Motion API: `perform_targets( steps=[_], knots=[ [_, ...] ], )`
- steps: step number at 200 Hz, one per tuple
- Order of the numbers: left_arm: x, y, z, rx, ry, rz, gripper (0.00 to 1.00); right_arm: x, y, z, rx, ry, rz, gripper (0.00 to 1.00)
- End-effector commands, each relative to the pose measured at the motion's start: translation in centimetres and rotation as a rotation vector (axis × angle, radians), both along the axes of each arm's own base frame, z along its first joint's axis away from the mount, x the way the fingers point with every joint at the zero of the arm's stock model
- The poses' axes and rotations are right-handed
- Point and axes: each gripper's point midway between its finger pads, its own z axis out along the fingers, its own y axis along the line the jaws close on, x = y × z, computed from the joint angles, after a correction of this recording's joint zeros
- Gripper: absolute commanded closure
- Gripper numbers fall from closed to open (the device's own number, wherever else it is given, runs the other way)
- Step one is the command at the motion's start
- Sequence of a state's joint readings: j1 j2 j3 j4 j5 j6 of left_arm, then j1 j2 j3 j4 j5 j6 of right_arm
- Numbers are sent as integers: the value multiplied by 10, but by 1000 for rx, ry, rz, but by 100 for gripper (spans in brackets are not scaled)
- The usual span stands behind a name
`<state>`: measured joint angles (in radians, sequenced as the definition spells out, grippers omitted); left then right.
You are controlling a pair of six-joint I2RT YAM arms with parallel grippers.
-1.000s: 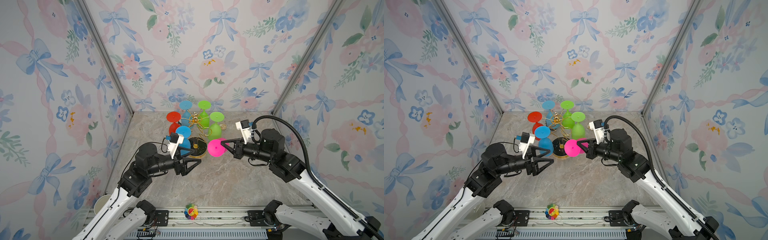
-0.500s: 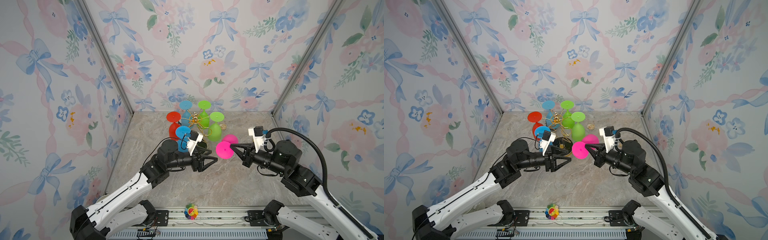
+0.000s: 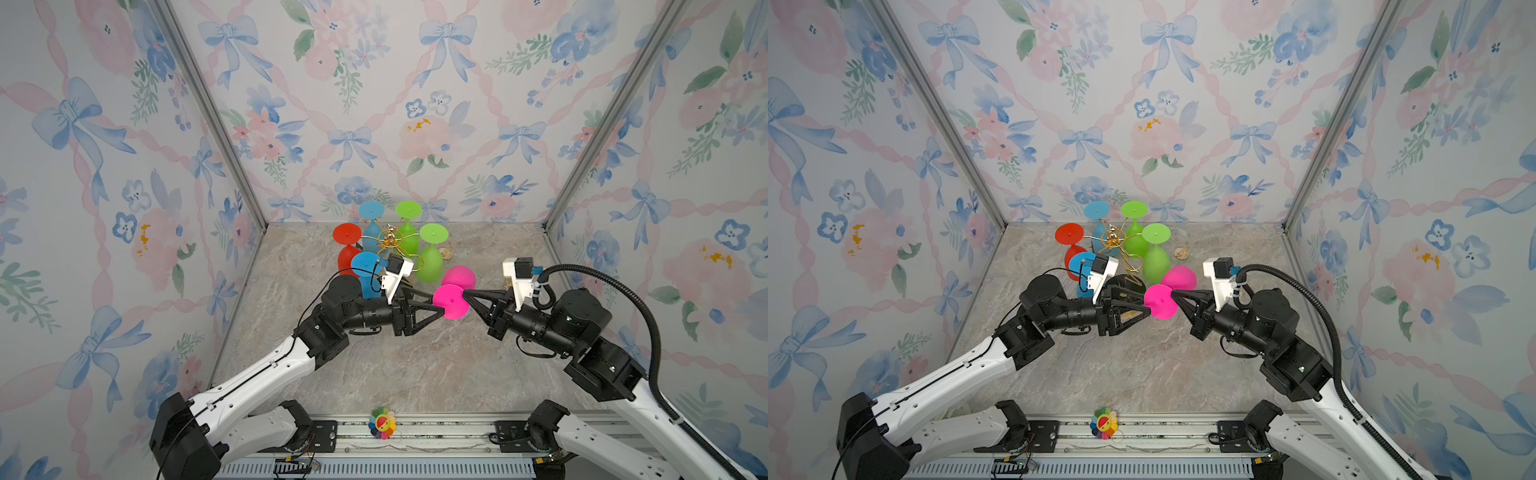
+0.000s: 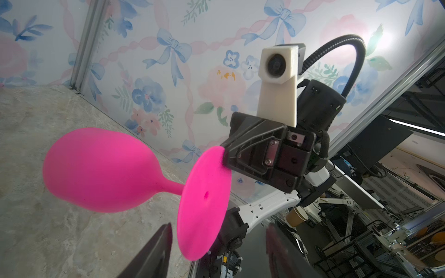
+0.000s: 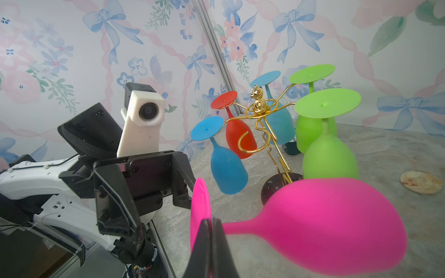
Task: Take the wine glass off the wine glass rack
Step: 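Carry the magenta glass toward the left gripper while the left gripper reaches to meet it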
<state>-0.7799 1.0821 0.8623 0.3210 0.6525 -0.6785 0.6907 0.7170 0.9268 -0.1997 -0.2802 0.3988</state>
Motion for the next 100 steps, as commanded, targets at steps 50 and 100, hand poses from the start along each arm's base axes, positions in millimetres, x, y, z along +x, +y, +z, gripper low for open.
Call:
perform_targets(
  steps=[50,100],
  knots=[
    [-10,-7,20,-39,-31,-59,46,-3,4,11,37,-78,22,100],
    [-10,-9,23,-43,-35,-65,58,-3,3,8,26,-82,14,100]
  ],
)
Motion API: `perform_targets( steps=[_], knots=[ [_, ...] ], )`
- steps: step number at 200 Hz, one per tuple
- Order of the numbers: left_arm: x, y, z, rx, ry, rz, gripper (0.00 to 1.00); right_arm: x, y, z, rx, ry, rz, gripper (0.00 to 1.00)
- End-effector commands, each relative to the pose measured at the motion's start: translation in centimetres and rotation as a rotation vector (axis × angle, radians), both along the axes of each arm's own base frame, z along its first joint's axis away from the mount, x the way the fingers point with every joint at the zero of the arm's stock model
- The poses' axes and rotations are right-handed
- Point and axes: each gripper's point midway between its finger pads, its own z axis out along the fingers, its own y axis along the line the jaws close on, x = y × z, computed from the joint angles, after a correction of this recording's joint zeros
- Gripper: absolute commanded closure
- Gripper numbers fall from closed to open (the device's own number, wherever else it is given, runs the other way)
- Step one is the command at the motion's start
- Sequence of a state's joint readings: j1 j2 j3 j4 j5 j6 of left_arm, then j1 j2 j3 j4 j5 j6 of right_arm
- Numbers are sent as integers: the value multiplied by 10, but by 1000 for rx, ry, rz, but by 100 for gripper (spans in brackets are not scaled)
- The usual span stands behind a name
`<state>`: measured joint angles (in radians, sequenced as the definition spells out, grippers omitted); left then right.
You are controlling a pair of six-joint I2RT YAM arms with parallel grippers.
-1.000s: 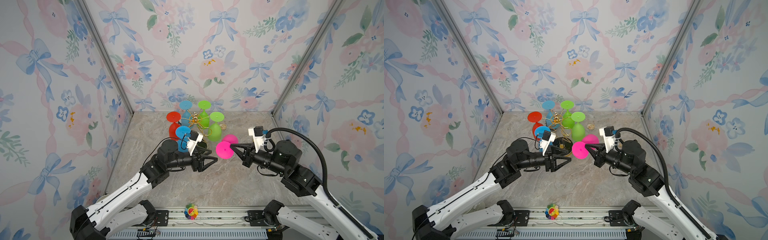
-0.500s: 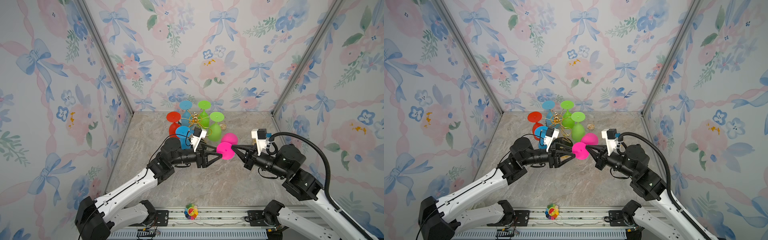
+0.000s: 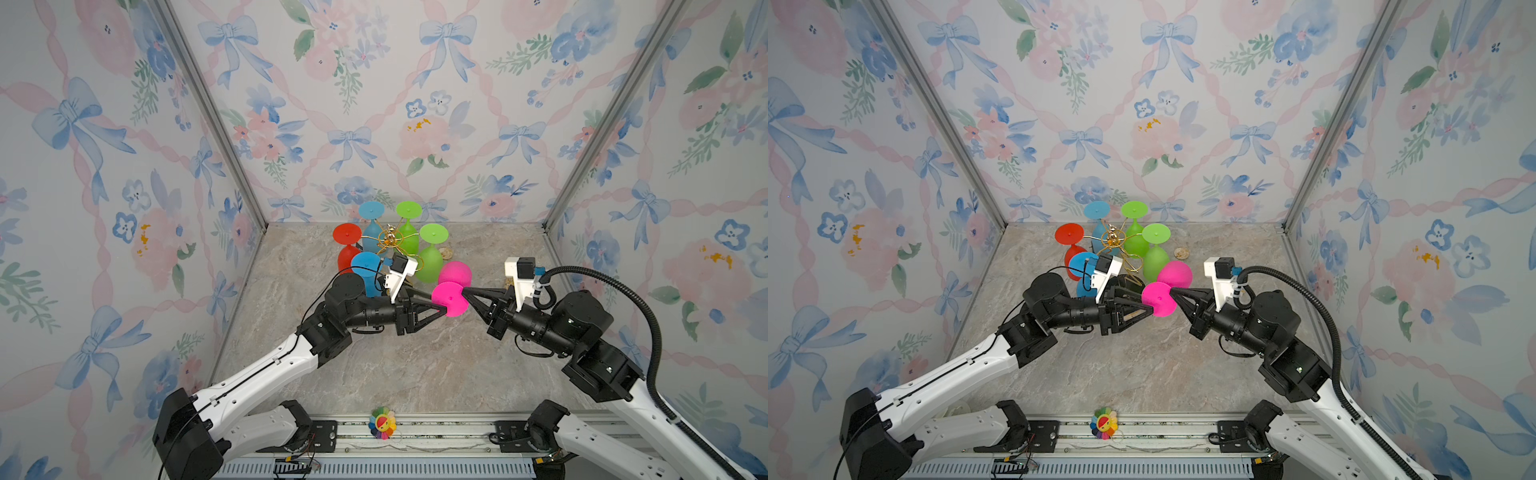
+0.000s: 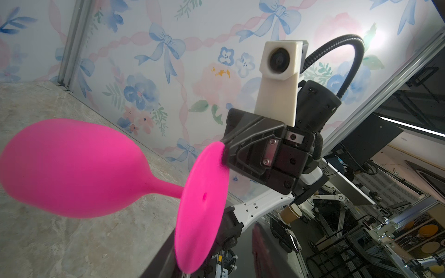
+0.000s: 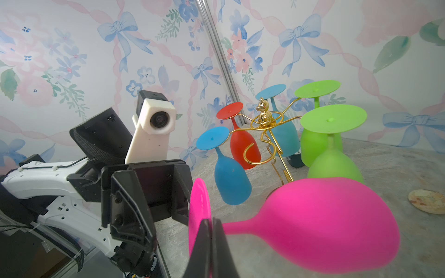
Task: Take the wine glass off the wine glass rack
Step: 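Carry the magenta glass toward the left gripper while the left gripper reaches to meet it, then grasp the magenta glass base with the left gripper, then open the right gripper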
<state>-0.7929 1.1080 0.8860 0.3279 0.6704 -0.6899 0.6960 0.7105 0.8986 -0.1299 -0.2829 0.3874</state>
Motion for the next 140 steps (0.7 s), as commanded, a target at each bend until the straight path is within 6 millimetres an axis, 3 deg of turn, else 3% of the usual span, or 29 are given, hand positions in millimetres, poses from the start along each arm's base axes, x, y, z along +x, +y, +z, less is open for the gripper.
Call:
perform_targets(
  steps=[1,61,101,140],
  knots=[
    [-7,-2,20,-40,-42,-34,58,-3,0,2,2,-35,4,100],
    [-3,-8,17,-34,-31,-36,84,-5,-2,2,-3,-37,1,100],
    [-1,-9,16,-31,-27,-31,93,-7,-5,2,-8,-38,-6,100],
    [-1,-9,17,-33,-30,-27,99,-8,-8,1,-12,-31,-13,86]
  ],
)
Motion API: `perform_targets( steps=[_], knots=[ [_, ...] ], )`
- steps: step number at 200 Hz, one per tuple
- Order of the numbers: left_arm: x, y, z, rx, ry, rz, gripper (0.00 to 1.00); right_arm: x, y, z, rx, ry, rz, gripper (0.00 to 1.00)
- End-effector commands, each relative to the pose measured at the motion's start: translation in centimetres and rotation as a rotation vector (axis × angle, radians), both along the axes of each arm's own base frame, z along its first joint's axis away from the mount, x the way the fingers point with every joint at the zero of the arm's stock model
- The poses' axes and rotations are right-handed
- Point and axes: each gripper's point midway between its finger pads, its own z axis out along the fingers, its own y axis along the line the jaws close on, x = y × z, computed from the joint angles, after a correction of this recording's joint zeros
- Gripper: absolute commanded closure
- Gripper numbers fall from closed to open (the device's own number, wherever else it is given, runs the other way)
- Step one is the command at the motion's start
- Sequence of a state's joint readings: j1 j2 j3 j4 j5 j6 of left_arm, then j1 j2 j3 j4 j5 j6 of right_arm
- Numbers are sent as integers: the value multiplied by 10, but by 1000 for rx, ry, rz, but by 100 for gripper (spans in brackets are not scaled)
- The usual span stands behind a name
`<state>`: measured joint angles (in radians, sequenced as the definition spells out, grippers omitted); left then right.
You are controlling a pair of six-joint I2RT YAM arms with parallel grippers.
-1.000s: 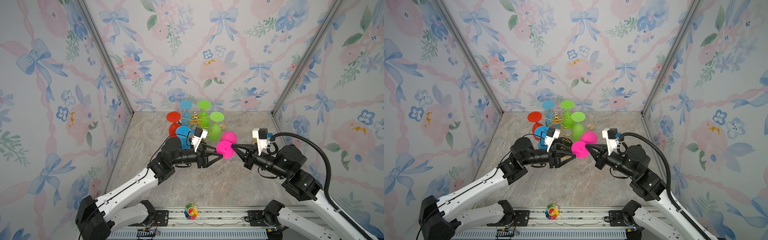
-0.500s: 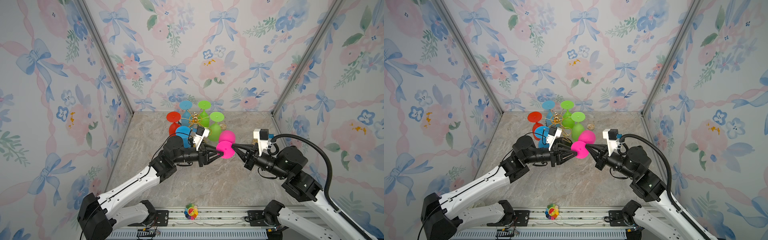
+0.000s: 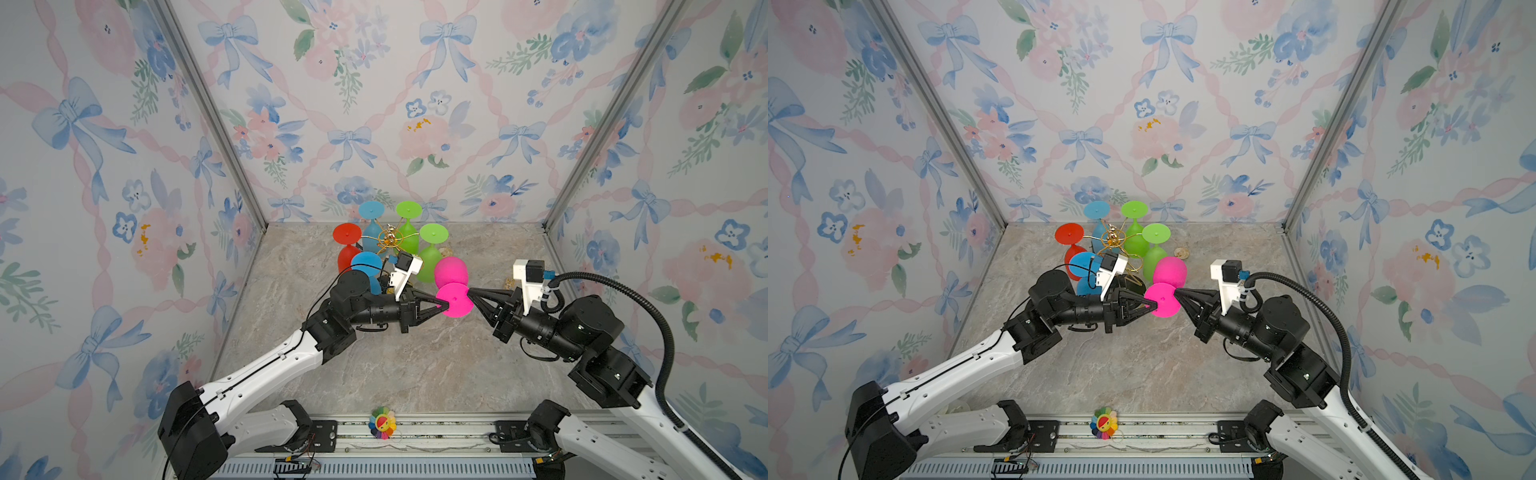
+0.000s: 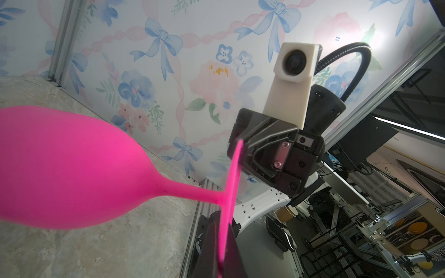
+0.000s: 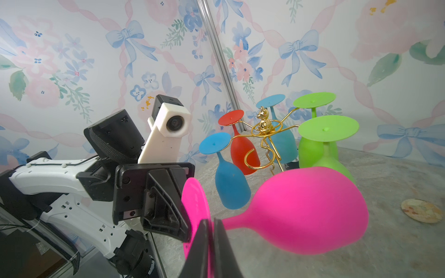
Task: Take the wine glass off the wine glass rack
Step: 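Grasp the magenta glass base with the left gripper, then open the right gripper, then turn the magenta glass upright with the left gripper while the right gripper withdraws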
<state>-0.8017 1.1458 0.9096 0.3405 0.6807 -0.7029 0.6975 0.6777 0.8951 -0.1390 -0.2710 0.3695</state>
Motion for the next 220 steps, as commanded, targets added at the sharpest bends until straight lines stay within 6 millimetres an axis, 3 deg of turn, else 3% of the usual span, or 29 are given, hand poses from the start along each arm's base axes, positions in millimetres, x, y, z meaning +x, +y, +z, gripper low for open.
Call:
perform_targets(
  steps=[1,11,21,28,69,96,125,145,162,176,220],
  knots=[
    [-2,-1,16,-33,-42,-7,100,-3,-1,-4,-14,-1,-4,86],
    [-2,-1,15,-31,-44,-7,100,-3,-2,-4,-16,1,-6,82],
    [-2,-1,14,-28,-42,-7,100,-3,-4,-3,-12,0,-14,64],
    [-2,-2,13,-27,-42,-7,100,-3,-5,-2,-10,1,-18,58],
    [-1,-10,-4,8,-36,-36,100,-11,-19,20,15,-34,-50,45],
    [-13,-24,-15,32,-54,-118,100,-13,-36,33,37,-50,-118,32],
    [-36,-36,-19,54,-151,-200,100,0,-69,33,17,-1,-315,25],
    [-50,-36,-36,125,-258,-219,100,15,-106,16,-82,98,-541,15],
    [-55,-31,-56,215,-391,-198,100,20,-136,11,-177,147,-696,13],
    [-50,-26,-70,274,-487,-144,100,21,-146,8,-243,186,-742,14],
    [-13,-16,-108,496,-729,86,100,36,-117,-12,-273,407,-610,19]
  ],
)
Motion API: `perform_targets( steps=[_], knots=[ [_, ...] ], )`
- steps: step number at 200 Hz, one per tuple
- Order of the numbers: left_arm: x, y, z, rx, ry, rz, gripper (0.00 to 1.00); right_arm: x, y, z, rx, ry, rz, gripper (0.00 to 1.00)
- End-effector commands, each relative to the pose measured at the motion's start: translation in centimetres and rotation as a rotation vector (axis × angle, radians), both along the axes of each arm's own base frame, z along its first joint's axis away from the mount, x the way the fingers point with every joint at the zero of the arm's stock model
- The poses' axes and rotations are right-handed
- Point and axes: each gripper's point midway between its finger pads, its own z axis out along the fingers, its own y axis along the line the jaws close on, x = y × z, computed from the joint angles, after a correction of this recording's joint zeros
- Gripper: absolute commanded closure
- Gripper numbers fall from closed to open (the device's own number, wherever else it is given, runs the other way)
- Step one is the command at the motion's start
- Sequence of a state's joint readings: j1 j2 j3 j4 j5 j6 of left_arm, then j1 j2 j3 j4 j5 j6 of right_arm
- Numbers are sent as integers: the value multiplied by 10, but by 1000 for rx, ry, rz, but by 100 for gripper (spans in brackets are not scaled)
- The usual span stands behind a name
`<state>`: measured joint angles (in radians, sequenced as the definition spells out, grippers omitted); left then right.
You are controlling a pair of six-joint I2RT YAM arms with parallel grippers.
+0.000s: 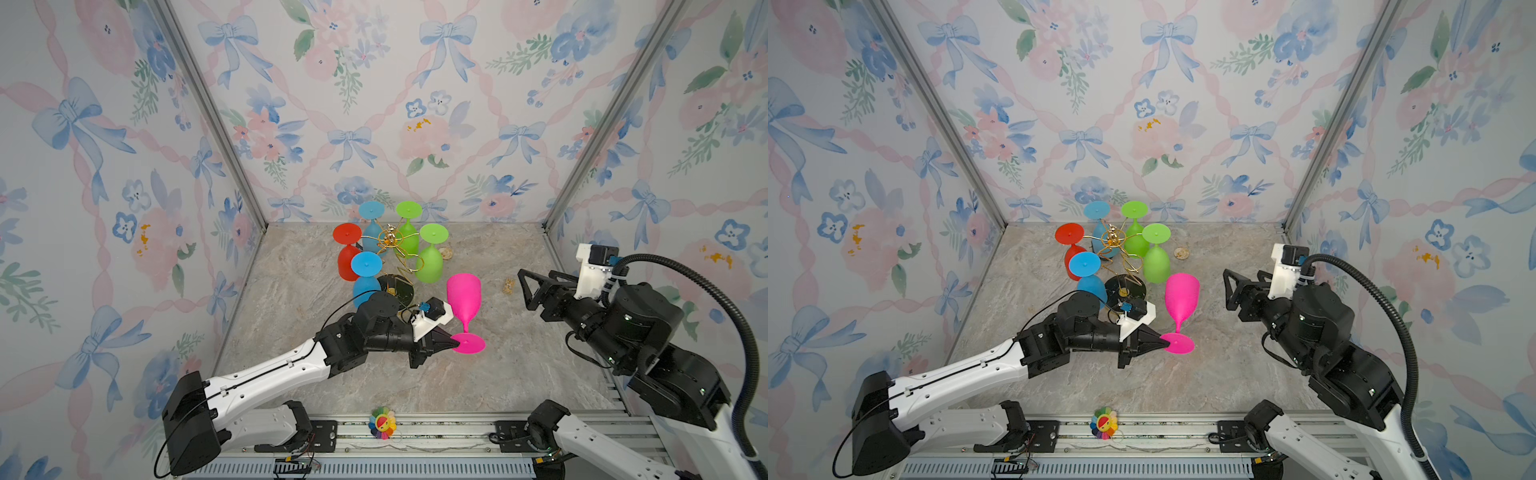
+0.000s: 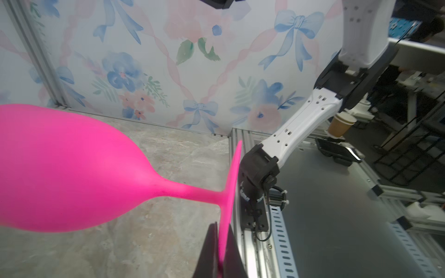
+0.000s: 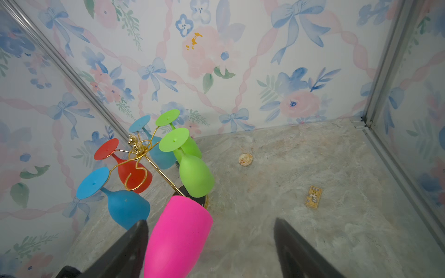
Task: Take the wine glass off the wine glass rack
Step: 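Turn the magenta glass upright with the left gripper while the right gripper withdraws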
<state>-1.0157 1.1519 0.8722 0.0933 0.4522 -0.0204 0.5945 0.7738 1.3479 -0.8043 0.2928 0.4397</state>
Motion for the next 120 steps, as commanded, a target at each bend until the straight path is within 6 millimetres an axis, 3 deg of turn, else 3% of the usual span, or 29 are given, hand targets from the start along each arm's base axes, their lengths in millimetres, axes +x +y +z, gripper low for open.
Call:
perform_targets(
  steps=[1,28,67,120],
  knots=[
    [28,10,-33,156,-241,155,100,3,11,-31,-3,201,51,19],
    [25,6,-54,261,-399,174,100,19,29,-48,66,365,128,22],
    [21,-4,-87,434,-592,196,100,37,44,-58,97,474,182,25],
    [31,-2,-107,563,-757,251,100,31,48,-74,46,625,222,24]
  ],
)
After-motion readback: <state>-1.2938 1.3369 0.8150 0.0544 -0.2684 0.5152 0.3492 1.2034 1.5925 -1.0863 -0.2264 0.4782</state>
